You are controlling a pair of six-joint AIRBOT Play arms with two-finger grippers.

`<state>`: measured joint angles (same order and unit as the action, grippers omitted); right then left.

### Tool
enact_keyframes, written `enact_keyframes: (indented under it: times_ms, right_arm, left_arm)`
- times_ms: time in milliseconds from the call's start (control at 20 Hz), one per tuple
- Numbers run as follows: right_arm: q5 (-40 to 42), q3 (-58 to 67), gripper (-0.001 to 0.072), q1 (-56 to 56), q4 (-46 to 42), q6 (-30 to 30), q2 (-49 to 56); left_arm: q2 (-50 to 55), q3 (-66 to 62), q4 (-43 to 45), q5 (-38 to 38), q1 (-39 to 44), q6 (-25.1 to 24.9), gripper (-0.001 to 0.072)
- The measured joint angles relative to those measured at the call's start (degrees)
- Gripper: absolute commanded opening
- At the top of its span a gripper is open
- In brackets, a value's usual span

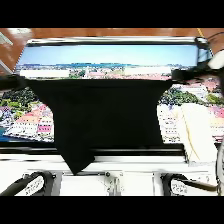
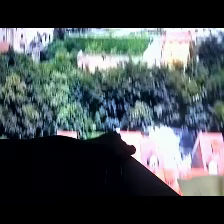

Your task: Fold the shirts.

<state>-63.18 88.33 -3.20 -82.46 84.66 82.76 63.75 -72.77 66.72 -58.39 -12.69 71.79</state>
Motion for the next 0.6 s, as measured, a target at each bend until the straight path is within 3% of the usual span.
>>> enact_keyframes:
  times_ms: [150,300,600]
  right_arm:
    - [16.59,-0.5,0.007,3.13,0.07,0.0,7.15]
    - [28.24,-0.72,0.007,4.55,0.55,0.22,13.18]
    - [33.42,-0.76,0.007,3.91,1.2,2.14,20.13]
  left_arm:
    - [9.09,0.52,-3.13,11.52,3.06,-0.07,0.0037]
    - [16.33,0.7,-5.09,20.57,5.6,-0.17,0.0038]
    - [25.44,0.81,-6.36,27.82,7.96,-0.17,0.0037]
